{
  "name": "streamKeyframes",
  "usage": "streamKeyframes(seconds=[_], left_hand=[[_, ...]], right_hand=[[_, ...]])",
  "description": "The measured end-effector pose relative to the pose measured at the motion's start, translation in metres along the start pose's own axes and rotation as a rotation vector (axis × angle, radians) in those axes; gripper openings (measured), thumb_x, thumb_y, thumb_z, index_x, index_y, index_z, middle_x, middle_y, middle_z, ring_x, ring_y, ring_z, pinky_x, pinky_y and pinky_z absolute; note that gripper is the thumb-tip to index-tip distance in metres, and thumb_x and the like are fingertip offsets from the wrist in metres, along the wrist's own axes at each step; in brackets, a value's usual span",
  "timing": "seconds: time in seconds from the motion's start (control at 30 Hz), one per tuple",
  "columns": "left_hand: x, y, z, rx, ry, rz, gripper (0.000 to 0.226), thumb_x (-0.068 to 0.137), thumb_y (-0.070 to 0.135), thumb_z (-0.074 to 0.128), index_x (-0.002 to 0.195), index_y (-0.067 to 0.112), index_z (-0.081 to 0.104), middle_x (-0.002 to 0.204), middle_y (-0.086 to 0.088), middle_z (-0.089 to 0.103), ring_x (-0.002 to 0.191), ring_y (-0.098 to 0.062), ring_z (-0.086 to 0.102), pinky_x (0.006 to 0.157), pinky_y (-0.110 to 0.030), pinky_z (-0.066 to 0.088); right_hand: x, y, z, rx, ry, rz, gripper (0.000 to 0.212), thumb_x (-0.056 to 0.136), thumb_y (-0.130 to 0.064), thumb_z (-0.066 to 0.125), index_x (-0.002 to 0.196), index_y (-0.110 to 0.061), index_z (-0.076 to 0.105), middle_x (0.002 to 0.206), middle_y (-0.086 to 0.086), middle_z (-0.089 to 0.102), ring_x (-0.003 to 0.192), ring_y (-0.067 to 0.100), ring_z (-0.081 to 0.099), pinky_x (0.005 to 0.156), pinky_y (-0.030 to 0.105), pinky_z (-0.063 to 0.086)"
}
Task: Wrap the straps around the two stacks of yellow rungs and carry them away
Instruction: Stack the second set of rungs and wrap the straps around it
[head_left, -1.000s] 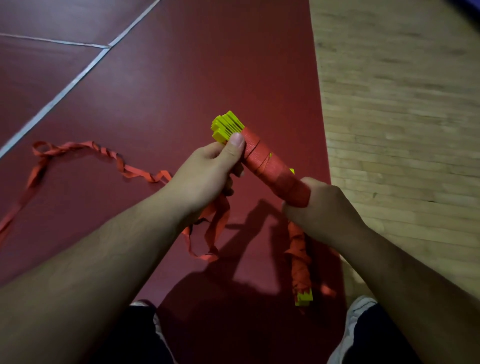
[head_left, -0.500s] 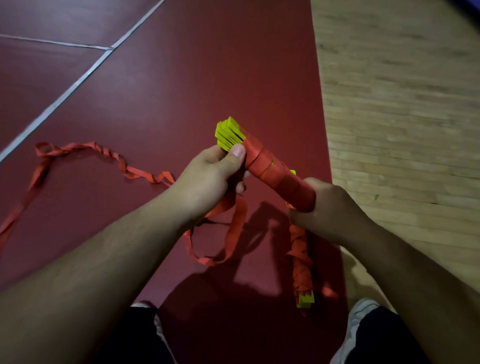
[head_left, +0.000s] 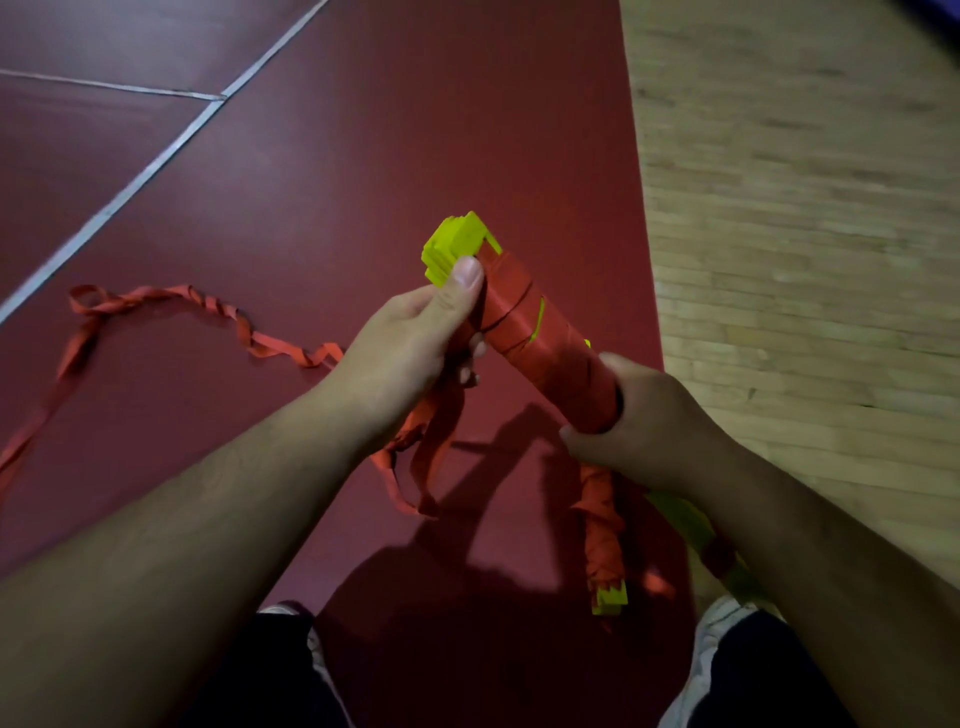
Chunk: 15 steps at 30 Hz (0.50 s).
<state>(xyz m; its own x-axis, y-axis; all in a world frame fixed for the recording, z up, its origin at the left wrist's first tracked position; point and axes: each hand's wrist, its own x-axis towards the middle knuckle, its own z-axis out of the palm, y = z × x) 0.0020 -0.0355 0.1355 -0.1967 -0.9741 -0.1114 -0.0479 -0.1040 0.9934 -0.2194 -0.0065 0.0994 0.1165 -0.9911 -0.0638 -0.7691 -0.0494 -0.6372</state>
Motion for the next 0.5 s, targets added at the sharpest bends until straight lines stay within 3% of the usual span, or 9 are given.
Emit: streamKeyframes(seconds=[0.2,0.3,0.4,0.5], left_hand=[[0.0013,0.0006,-0.0003,0.111,-0.026,-0.047,0.061,0.079,0.072,0.055,0.079,0.011,0.059,0.067,-0.002,0.055,0.056,-0.016,0.049,0.069,-0.039,0.043],[0.0007,0.0001,-0.0036,0.131,-0.077,-0.155,0.083,0.070,0.085,0.058,0.083,0.002,0.063,0.070,-0.016,0.049,0.050,-0.021,0.043,0.066,-0.042,0.036],[0.0007,0.0005,-0.0025,0.136,-0.038,-0.095,0.067,0.077,0.076,0.058,0.065,0.010,0.056,0.057,-0.010,0.049,0.048,-0.020,0.045,0.058,-0.030,0.042],[0.0017,0.0003,-0.0003,0.111,-0.007,-0.039,0.054,0.078,0.066,0.058,0.067,0.013,0.057,0.059,-0.002,0.056,0.052,-0.016,0.049,0.060,-0.029,0.046]], right_hand=[[-0.0015,0.0020,0.0009,-0.033,0.055,0.008,0.033,0.064,-0.030,0.080,0.076,-0.025,0.049,0.068,-0.003,0.061,0.065,0.018,0.060,0.057,0.036,0.048],[-0.0016,0.0038,0.0018,-0.053,0.051,0.018,0.034,0.064,-0.032,0.080,0.077,-0.024,0.050,0.068,-0.004,0.061,0.065,0.018,0.060,0.057,0.036,0.048],[-0.0008,0.0036,0.0013,-0.066,0.043,0.038,0.034,0.064,-0.034,0.080,0.076,-0.028,0.049,0.068,-0.005,0.061,0.065,0.016,0.061,0.057,0.036,0.049],[0.0001,0.0024,0.0022,-0.063,0.044,0.052,0.034,0.065,-0.035,0.079,0.076,-0.031,0.047,0.068,-0.006,0.060,0.064,0.013,0.059,0.055,0.032,0.046]])
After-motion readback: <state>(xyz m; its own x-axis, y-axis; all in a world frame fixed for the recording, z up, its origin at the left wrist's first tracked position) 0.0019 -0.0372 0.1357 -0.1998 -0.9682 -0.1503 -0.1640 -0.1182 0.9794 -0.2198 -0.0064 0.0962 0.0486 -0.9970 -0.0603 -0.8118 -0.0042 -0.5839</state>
